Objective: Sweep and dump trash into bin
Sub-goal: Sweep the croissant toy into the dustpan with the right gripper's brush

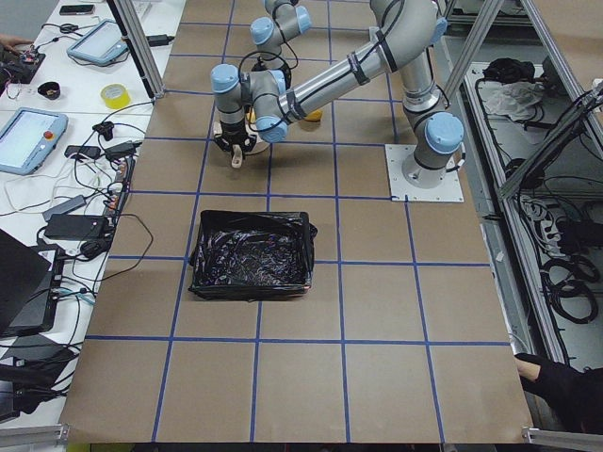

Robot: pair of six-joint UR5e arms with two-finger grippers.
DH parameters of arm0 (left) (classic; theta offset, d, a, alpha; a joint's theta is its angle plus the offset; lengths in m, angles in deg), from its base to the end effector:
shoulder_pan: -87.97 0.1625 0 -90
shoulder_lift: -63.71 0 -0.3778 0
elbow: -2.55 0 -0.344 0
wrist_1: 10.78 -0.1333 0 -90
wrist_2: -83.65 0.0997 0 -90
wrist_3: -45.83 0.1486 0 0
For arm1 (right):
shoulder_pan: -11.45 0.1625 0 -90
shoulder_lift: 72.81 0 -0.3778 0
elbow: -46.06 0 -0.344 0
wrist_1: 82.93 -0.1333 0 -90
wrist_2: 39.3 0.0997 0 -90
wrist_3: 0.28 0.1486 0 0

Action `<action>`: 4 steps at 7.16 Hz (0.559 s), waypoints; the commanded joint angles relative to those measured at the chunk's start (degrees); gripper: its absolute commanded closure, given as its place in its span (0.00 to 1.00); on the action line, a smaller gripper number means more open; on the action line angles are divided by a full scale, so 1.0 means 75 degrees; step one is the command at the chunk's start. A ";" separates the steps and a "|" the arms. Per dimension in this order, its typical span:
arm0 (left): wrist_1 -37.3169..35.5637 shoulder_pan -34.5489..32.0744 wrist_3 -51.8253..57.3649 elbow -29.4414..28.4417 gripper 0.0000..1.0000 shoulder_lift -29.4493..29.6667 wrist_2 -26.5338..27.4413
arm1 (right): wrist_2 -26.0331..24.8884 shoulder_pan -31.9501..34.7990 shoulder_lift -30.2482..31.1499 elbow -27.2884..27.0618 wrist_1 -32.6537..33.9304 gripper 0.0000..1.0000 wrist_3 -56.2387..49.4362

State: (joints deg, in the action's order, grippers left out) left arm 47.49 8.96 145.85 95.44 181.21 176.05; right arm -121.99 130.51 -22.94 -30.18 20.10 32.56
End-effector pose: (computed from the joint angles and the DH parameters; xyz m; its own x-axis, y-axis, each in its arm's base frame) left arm -0.0153 -0.5880 0.1775 -0.0171 0.9997 -0.0157 0.9988 0.0178 0.0453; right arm 0.4316 -0.4634 0.1321 -0.9967 0.0780 0.0211 0.0808 0.9620 0.2610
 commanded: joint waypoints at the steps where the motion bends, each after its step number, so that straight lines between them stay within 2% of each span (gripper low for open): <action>1: 0.0000 0.0000 0.0000 0.0000 1.00 0.0001 -0.0003 | 0.0662 0.0401 -0.0496 0.0846 -0.0002 1.00 0.0577; 3: 0.0000 0.0000 0.0000 0.0000 1.00 -0.0022 -0.0003 | 0.1517 0.0531 -0.0567 0.1420 -0.0002 1.00 0.0917; 4: 0.0000 0.0000 0.0000 0.0000 1.00 -0.0022 0.0009 | 0.1614 0.0612 -0.0625 0.1609 -0.0002 1.00 0.0988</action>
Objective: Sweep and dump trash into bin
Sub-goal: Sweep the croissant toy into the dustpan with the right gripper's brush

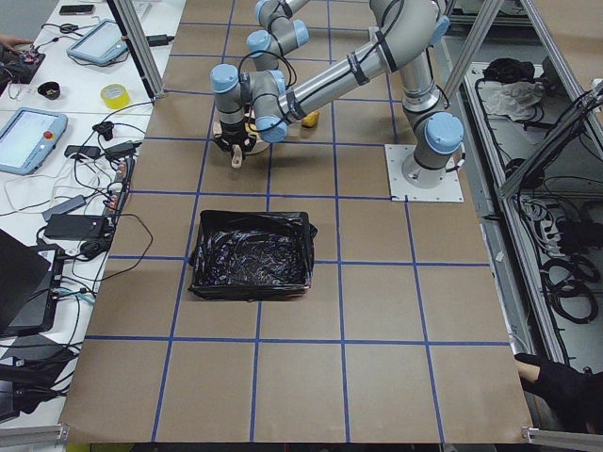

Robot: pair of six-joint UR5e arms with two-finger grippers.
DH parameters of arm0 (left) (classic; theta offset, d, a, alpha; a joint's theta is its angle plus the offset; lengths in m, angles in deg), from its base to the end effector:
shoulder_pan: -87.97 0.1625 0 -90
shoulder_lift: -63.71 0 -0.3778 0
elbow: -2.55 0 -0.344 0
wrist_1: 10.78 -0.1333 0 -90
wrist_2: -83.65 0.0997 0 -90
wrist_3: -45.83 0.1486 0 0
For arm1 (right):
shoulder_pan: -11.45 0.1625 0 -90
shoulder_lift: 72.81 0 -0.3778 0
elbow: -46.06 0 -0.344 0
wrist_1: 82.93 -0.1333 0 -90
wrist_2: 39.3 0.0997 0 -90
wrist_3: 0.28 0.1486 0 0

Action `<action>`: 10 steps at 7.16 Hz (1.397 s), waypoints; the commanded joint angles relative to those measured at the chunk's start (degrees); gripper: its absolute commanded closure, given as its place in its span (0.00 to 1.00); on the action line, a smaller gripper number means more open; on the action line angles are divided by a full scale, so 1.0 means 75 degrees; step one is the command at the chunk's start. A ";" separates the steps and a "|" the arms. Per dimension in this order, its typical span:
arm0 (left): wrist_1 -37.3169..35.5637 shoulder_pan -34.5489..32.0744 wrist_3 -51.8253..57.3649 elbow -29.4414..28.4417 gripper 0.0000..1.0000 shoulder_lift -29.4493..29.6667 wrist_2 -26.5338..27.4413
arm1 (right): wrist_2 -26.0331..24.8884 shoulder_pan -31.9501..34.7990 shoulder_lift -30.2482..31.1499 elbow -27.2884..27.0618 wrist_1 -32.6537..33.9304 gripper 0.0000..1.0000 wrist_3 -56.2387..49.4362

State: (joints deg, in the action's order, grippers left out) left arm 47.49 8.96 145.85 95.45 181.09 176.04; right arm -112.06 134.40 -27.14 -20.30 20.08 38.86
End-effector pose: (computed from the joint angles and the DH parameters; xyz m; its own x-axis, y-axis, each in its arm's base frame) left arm -0.0153 -0.5879 0.1786 -0.0171 0.9997 -0.0177 0.9988 0.0178 0.0455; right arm 0.5109 -0.4621 0.1572 -0.9786 0.1478 -0.1435 0.1014 0.9519 0.2891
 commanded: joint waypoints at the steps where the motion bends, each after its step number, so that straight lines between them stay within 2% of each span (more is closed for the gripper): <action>1: 0.0000 0.0000 0.0000 0.0000 1.00 -0.0018 0.0009 | 0.0268 0.0130 -0.0090 0.0339 -0.0035 1.00 0.0161; 2: 0.0000 0.0000 0.0012 0.0000 1.00 -0.0018 -0.0002 | 0.0244 0.0130 -0.0009 0.0340 -0.0128 1.00 0.0161; 3: 0.0000 0.0000 0.0035 0.0012 1.00 -0.0053 -0.0002 | 0.0117 0.0142 0.0235 0.0340 -0.0813 1.00 0.0056; 5: 0.0000 0.0081 0.0070 0.0000 1.00 -0.0100 -0.0026 | -0.0212 0.0130 0.0740 0.0293 -0.1578 1.00 -0.0108; 8: 0.0012 0.0210 0.0070 0.0012 1.00 -0.0112 -0.0084 | -0.0073 0.0130 0.0730 0.0305 -0.1547 1.00 -0.0074; 9: 0.0012 0.0234 0.0070 0.0012 1.00 -0.0112 -0.0096 | 0.0531 0.0130 0.0719 0.0328 -0.1466 1.00 -0.0073; 10: 0.0012 0.0223 0.0070 0.0012 1.00 -0.0100 -0.0108 | 0.1604 0.0130 0.0718 0.0270 -0.1128 1.00 -0.0097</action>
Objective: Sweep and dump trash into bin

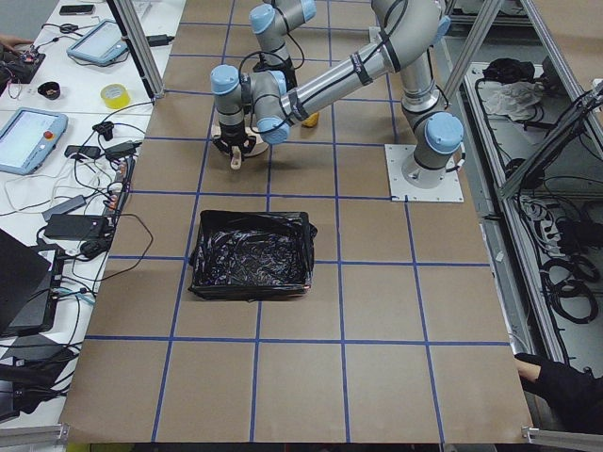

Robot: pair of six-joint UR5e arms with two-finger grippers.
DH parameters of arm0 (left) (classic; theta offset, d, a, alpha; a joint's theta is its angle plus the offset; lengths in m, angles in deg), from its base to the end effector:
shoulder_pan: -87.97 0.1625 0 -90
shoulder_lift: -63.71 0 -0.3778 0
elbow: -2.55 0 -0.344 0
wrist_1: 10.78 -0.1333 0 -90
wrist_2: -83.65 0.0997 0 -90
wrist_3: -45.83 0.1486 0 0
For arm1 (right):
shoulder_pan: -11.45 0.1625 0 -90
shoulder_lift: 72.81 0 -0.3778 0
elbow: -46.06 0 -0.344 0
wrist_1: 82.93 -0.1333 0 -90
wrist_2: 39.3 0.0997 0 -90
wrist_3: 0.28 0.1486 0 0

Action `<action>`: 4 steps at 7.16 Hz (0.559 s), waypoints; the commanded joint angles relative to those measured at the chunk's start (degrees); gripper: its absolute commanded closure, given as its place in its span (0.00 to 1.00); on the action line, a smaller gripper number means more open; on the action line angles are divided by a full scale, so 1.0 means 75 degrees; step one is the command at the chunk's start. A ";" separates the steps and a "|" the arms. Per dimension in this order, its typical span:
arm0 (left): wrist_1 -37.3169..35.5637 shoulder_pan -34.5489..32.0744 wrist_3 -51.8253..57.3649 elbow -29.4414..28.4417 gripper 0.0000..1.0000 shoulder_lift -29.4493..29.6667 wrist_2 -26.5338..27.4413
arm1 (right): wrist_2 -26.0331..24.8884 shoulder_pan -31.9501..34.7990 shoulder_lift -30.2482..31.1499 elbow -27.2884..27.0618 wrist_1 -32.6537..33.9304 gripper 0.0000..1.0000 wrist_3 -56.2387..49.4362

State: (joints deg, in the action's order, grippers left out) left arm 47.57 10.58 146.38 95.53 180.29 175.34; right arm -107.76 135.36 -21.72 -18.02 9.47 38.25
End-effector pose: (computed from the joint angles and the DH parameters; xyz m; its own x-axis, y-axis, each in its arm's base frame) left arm -0.0006 -0.5876 0.1859 -0.0359 0.9989 -0.0305 0.9987 0.0370 0.0357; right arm 0.5158 -0.4306 0.2250 -0.9749 0.1460 -0.1678 0.0753 0.9265 0.3686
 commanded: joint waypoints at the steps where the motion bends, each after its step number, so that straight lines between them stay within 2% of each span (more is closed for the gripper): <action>1: 0.0001 0.0006 0.0000 0.0024 1.00 0.0007 -0.0002 | 0.1587 0.0002 -0.0050 -0.0080 0.0546 1.00 0.0066; 2: 0.0001 0.0006 -0.0011 0.0059 1.00 0.0007 -0.0014 | 0.1709 -0.0033 -0.0039 -0.0116 0.0536 1.00 0.0090; 3: 0.0001 0.0006 0.0000 0.0071 1.00 0.0007 -0.0014 | 0.1745 -0.0138 0.0019 -0.0174 -0.0253 1.00 0.0067; 4: 0.0001 0.0006 0.0000 0.0082 1.00 0.0007 -0.0026 | 0.2233 -0.0139 0.0055 -0.0163 -0.0469 1.00 0.0171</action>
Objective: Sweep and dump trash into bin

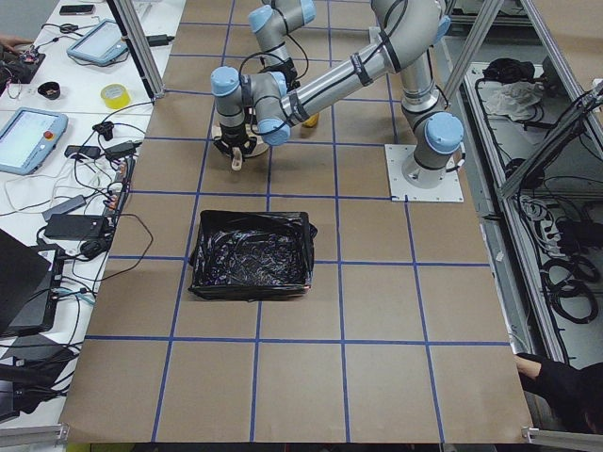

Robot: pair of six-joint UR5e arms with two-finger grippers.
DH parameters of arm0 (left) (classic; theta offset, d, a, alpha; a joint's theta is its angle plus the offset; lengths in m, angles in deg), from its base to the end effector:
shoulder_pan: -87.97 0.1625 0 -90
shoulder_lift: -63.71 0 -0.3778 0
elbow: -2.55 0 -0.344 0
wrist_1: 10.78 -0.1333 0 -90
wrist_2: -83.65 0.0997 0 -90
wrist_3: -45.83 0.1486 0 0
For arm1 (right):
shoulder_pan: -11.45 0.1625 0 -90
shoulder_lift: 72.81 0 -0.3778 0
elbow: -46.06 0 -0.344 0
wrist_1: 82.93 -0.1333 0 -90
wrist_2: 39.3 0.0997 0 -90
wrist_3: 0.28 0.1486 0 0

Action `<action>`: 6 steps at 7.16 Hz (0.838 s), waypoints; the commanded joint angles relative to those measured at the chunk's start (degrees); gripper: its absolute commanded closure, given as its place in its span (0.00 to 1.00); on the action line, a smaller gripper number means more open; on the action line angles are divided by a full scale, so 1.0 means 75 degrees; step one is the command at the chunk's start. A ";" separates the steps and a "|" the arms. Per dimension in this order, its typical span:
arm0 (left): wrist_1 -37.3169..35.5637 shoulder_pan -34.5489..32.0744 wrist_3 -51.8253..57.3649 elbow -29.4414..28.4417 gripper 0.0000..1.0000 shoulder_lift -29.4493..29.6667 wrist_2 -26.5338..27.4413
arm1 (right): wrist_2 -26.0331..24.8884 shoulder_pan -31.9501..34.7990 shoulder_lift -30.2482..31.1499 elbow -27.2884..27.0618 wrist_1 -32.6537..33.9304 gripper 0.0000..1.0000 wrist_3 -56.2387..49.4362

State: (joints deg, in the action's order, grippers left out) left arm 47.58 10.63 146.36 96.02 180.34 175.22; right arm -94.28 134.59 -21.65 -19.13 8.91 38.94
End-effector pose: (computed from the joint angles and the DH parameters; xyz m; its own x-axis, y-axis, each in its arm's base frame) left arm -0.0010 -0.5851 0.1819 -0.0372 0.9991 -0.0214 0.9988 0.0379 0.0318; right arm 0.5342 -0.4184 0.2334 -0.9205 0.2493 -0.3010 0.0615 0.8530 0.5183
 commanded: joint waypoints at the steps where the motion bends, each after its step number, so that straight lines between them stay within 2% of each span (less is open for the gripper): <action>1: 0.0000 0.0000 0.0003 0.0017 1.00 0.0000 -0.0010 | 0.1403 -0.0036 0.0022 -0.0050 -0.0408 1.00 0.0324; 3: -0.0012 0.0000 0.0003 0.0017 1.00 0.0000 -0.0010 | 0.1553 -0.0036 0.0021 -0.0074 -0.0501 1.00 0.0361; 4: -0.0012 0.0000 0.0003 0.0017 1.00 -0.0011 -0.0010 | 0.1542 -0.0013 0.0091 -0.0190 -0.0873 1.00 0.0361; 6: -0.0012 0.0000 0.0003 0.0029 1.00 -0.0012 -0.0021 | 0.1542 0.0138 0.0629 -0.0739 -0.1217 1.00 0.0303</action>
State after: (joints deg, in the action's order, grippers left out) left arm 47.50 10.63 146.38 96.21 180.26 175.13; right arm -82.72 134.86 -19.03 -22.37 0.94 41.42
